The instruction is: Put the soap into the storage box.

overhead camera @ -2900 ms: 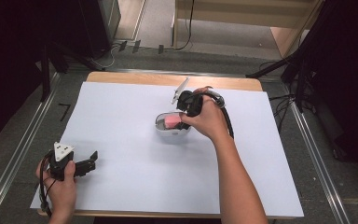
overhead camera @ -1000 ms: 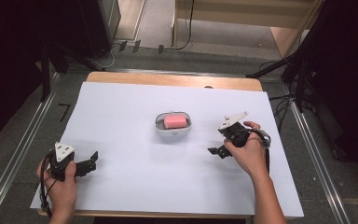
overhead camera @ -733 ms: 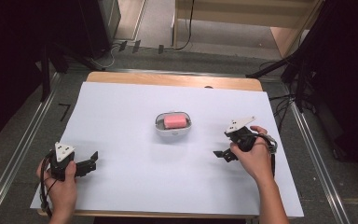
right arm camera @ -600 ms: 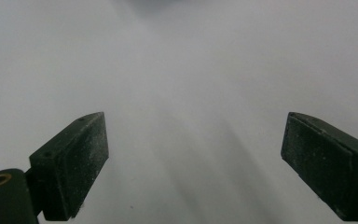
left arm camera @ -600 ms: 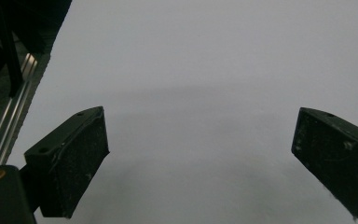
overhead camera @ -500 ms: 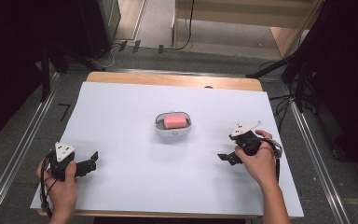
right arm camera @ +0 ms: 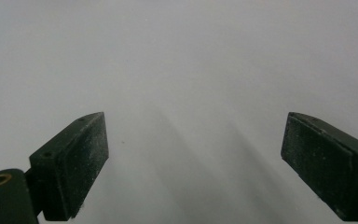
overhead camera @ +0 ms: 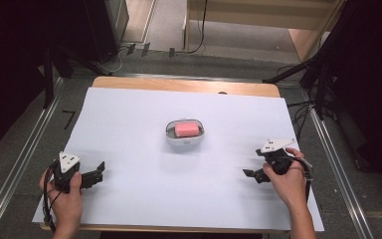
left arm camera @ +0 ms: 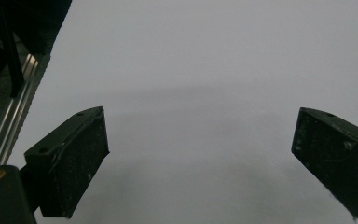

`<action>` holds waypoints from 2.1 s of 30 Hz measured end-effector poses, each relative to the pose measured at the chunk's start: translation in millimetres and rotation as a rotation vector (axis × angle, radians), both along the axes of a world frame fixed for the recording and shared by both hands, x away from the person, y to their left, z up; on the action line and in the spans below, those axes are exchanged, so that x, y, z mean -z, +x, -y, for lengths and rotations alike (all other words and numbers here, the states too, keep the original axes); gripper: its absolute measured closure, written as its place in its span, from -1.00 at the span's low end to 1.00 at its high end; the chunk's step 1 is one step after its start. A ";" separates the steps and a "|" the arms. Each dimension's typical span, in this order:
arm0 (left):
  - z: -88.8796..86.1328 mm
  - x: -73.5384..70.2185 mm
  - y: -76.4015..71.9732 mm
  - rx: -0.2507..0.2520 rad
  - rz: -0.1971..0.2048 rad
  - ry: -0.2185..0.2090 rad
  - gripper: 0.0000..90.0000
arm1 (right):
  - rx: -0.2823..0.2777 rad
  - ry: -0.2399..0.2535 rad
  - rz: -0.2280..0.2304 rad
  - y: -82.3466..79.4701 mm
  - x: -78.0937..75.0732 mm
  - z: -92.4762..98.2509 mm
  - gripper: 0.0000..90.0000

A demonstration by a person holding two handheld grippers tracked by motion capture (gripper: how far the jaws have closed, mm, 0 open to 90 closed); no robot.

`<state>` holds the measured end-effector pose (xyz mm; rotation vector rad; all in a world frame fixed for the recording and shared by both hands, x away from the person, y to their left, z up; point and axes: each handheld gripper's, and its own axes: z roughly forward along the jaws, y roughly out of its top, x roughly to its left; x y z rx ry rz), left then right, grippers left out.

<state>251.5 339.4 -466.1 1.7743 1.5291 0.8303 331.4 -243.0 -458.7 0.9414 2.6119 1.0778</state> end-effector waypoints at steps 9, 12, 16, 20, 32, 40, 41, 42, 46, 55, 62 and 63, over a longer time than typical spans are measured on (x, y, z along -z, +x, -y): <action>0.6 0.2 -0.1 0.002 0.003 0.003 -0.91 | 0.044 0.023 0.014 -16.5 7.9 21.4 -0.82; 0.9 0.2 -0.1 0.001 0.003 0.004 -0.91 | 0.057 0.029 0.018 -21.8 10.4 26.9 -0.82; 1.1 0.2 -0.2 0.002 0.004 0.006 -0.91 | 0.073 0.040 0.018 -28.3 13.3 33.7 -0.82; 1.2 0.2 -0.3 0.003 0.005 0.008 -0.91 | 0.095 0.059 0.016 -36.3 16.6 40.8 -0.82; 1.5 0.3 -0.5 0.004 0.008 0.011 -0.91 | 0.157 0.107 0.035 -59.4 21.2 61.1 -0.82; 1.6 0.1 -0.7 0.005 0.007 0.012 -0.91 | 0.195 0.128 0.041 -75.1 26.2 73.3 -0.82; 1.7 0.2 -0.8 0.007 0.009 0.012 -0.91 | 0.201 0.129 0.042 -76.8 26.9 74.9 -0.82; 1.7 0.2 -0.8 0.007 0.009 0.012 -0.91 | 0.211 0.135 0.045 -78.4 27.6 76.4 -0.82; 1.7 0.1 -0.8 0.006 0.008 0.014 -0.91 | 0.229 0.153 0.052 -85.6 29.7 80.6 -0.82; 1.3 0.3 -0.5 0.004 0.008 0.008 -0.91 | 0.268 0.177 0.091 -94.1 32.4 83.1 -0.79; 0.6 0.0 -0.9 0.003 0.009 0.000 -0.91 | 0.257 0.243 0.124 -99.1 32.9 88.9 -0.69; 0.7 -0.1 -1.1 0.003 0.010 0.004 -0.91 | 0.249 0.244 0.141 -100.1 32.6 89.1 -0.69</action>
